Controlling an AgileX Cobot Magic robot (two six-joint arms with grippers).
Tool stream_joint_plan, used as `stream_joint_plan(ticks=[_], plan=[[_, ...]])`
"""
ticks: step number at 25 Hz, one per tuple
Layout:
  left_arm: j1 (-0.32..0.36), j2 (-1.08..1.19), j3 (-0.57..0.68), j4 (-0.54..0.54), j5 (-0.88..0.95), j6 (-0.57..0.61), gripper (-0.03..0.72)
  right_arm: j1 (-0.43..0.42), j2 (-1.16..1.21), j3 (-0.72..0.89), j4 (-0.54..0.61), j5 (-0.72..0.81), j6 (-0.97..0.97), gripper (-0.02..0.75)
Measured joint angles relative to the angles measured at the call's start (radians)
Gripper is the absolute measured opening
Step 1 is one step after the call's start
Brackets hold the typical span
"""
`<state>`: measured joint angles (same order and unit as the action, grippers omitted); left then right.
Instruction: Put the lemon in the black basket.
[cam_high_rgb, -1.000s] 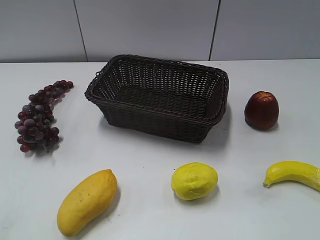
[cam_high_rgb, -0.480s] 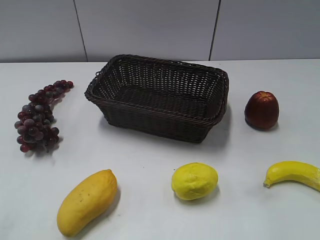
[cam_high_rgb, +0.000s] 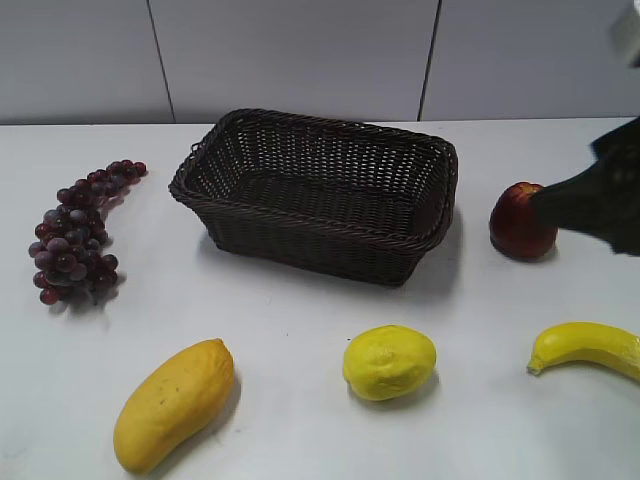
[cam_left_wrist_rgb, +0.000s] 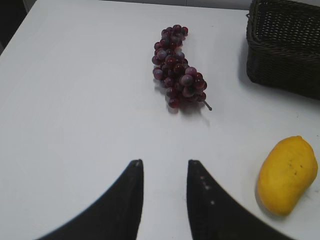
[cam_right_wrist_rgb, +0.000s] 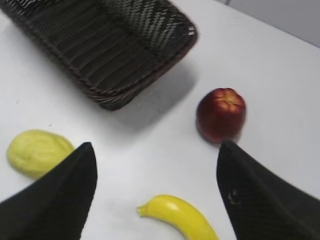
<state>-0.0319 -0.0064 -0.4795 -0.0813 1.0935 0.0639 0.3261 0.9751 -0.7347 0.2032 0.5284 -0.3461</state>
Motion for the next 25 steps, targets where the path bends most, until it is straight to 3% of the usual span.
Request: stream_joint_plan(ticks=[6,11,17,25], plan=[[0.0,0.0,0.0,0.0,0.0,0.0,0.233,0.224,0.262,-0.143,0.002,0.171,-0.228,0.619],[0.0,0.0,0.0,0.0,0.0,0.0,0.232,0.328,0.458,-0.162,-0.006,0.187,-0.364,0.647],[0.0,0.0,0.0,0.0,0.0,0.0,0.233,0.393,0.632,-0.162,-0.091,0.094,-0.414,0.655],[0.0,0.0,0.0,0.0,0.0,0.0,0.235,0.404,0.779,-0.163,-0.203,-0.064,-0.44,0.655]])
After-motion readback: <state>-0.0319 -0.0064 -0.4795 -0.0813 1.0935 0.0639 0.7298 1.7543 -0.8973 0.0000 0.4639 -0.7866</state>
